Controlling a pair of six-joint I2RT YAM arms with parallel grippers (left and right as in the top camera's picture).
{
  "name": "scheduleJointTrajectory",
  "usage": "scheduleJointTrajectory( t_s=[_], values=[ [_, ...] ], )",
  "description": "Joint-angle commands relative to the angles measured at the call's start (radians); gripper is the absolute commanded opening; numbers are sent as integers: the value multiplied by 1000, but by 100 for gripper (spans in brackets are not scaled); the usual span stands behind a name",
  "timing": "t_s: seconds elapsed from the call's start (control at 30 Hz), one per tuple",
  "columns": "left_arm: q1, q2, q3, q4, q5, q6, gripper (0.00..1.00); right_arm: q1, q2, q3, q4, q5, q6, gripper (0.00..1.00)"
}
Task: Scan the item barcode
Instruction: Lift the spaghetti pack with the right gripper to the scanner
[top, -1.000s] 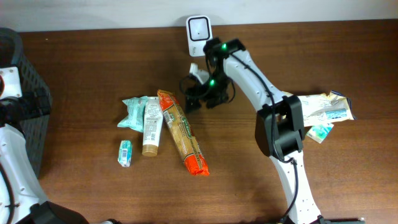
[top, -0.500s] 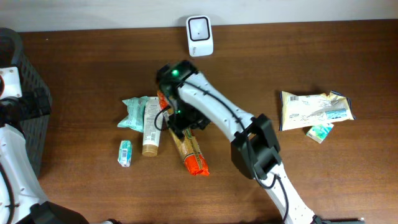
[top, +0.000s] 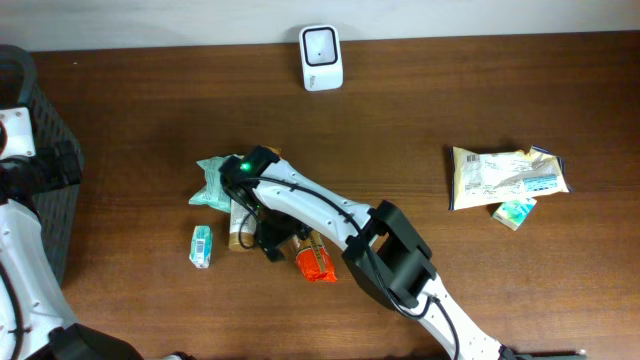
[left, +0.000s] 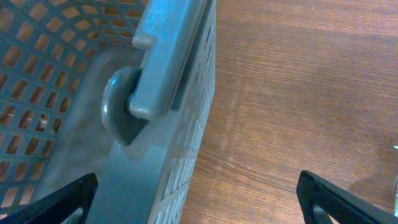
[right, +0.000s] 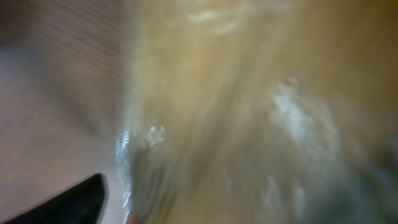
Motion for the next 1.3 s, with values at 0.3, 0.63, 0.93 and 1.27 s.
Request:
scheduleJointTrajectory(
  t_s=[0.3,0.63,0.93,1.27],
  values=[
    [3,5,5,-1,11,-3,99,-164,-184,-85,158,-220,-129,4],
    [3,5,5,-1,11,-2,99,-415,-366,-85,15,-1059,-877,8],
    [3,5,5,-1,11,-3,99,-482,-414,-81,-79,-1120,-993,7],
    [3,5,5,-1,11,-2,99,-433,-414,-75,250,-271,-586,5]
  ],
)
